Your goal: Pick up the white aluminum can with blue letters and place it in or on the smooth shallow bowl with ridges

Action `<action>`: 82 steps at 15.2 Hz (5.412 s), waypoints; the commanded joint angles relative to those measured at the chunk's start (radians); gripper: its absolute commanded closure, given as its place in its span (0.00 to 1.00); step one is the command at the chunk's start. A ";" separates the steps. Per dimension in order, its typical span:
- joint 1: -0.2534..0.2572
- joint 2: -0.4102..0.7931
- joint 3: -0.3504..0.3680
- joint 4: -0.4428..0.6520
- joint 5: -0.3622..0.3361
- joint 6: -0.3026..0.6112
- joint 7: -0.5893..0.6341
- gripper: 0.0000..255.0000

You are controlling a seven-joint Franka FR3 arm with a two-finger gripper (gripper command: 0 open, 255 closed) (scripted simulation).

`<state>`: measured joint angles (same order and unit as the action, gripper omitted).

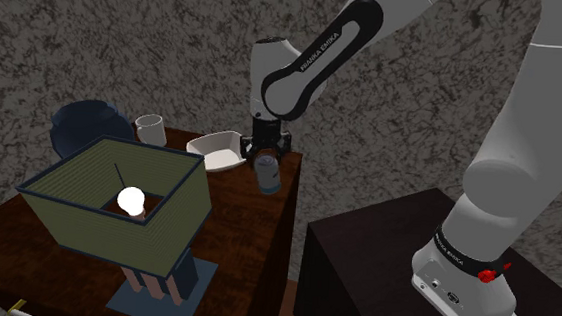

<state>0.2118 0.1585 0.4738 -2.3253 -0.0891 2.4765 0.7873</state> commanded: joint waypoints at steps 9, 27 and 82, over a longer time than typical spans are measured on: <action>-0.012 -0.105 0.017 0.029 0.079 -0.124 -0.054 1.00; -0.043 -0.019 0.034 -0.144 0.501 0.175 -0.334 0.00; -0.066 -0.007 0.014 0.170 0.359 -0.122 -0.204 1.00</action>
<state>0.1454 0.1091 0.4940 -2.2071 0.3024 2.3663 0.5668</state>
